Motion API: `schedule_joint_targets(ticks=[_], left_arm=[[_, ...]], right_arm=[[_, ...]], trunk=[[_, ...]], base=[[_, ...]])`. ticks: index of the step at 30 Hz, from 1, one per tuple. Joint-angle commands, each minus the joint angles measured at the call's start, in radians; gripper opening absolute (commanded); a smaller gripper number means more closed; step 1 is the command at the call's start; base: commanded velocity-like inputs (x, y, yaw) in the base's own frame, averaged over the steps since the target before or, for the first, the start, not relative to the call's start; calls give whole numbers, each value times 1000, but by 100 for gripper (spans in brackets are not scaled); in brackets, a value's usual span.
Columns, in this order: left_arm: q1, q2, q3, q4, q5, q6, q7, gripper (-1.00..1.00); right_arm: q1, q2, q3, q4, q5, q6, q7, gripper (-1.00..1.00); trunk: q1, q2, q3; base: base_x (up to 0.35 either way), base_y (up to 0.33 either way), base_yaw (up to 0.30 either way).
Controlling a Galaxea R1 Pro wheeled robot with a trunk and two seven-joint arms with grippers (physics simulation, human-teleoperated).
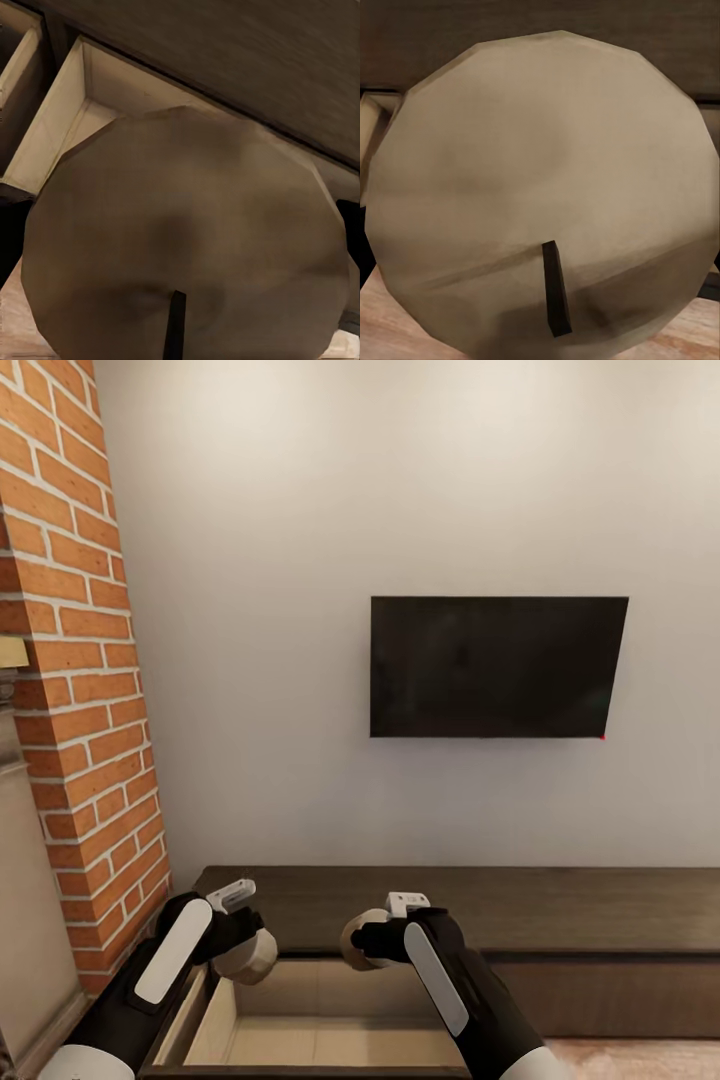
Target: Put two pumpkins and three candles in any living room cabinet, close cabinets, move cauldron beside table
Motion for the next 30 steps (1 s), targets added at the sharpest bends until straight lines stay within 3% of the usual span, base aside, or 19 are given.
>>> schedule_joint_targets(ticks=[1, 4, 30], left_arm=[[-2, 0, -3, 9, 11, -2, 10, -100], [-6, -5, -3, 41, 11, -4, 9, -100], [-6, -11, -4, 44, 9, -4, 8, -100]], right_arm=[[-1, 0, 1, -1, -10, 2, -11, -100], [-1, 0, 2, 2, -10, 3, -12, -100], [-1, -2, 2, -1, -14, 5, -7, -100]], trunk=[[4, -8, -4], [15, -29, -14], [115, -211, -104]], base=[[0, 0, 0], [0, 0, 0], [0, 0, 0]])
